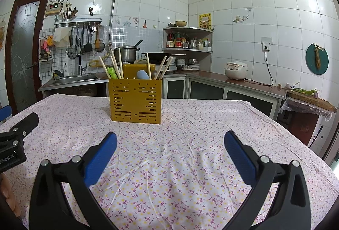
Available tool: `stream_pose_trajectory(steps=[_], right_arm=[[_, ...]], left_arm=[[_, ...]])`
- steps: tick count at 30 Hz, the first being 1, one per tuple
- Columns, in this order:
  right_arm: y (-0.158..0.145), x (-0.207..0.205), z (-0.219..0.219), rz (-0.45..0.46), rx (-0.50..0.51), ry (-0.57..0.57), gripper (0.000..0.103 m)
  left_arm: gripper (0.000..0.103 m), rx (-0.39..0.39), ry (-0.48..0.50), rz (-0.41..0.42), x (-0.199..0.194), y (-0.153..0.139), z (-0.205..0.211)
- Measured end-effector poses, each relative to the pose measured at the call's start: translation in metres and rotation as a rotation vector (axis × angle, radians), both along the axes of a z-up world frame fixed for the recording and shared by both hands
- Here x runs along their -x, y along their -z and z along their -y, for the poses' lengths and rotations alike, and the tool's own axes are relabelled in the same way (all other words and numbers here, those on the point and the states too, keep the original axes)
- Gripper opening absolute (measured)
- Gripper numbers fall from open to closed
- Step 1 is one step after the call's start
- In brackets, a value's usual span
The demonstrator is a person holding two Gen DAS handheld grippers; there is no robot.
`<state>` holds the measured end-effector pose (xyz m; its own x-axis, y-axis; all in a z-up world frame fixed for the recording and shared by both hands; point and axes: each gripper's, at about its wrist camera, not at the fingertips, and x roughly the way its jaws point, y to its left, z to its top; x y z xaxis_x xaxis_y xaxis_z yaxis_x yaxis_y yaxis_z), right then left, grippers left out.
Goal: Organize utensils
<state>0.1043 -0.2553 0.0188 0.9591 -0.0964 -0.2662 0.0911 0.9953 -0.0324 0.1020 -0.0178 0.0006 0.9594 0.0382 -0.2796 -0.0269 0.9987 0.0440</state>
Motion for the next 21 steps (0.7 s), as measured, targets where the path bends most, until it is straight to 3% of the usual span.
stream_pose_trajectory(steps=[21], right_arm=[[-0.0008, 0.0001, 0.0011, 0.003, 0.003, -0.001, 0.099]], left_arm=[[0.098, 0.005, 0.003, 0.001, 0.001, 0.0006, 0.0003]])
